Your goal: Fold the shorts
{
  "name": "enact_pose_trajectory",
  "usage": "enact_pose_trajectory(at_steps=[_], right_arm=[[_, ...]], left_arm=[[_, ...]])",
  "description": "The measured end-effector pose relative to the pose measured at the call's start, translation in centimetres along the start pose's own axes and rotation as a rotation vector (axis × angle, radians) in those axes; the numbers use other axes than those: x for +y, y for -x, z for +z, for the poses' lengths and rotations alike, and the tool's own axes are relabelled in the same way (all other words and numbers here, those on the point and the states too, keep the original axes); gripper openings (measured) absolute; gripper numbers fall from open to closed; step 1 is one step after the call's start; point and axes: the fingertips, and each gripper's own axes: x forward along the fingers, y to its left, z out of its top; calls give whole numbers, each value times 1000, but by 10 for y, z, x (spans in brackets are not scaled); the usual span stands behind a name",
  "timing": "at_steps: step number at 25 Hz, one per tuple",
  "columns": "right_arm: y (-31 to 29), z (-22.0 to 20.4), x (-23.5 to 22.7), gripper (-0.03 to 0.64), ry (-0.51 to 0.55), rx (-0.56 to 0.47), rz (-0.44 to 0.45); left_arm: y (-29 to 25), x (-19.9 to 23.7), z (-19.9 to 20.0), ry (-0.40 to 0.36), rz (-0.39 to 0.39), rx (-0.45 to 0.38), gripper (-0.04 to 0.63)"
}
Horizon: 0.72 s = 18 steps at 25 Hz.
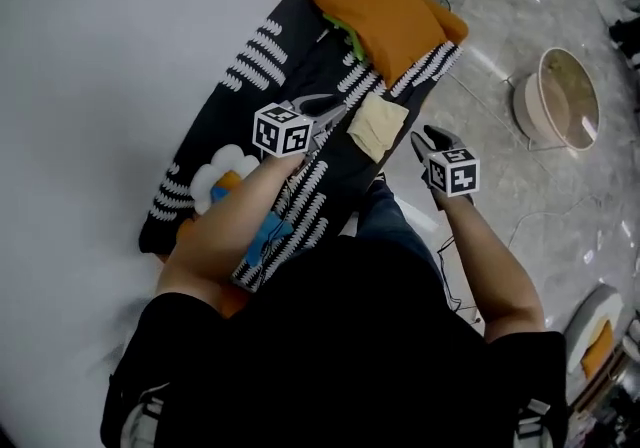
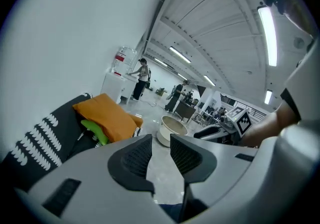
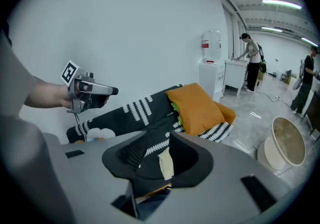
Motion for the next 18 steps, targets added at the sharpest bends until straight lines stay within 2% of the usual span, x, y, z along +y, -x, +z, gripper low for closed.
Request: enact_pose_trajectory(at_steps=[9, 18], right_arm=[[14, 63, 54, 142, 55, -48, 76], [23, 74, 68, 141, 68, -56, 82]], left_arm=[[102, -1, 14, 34, 97, -93, 130], [153, -7, 14, 49, 161, -158, 130]])
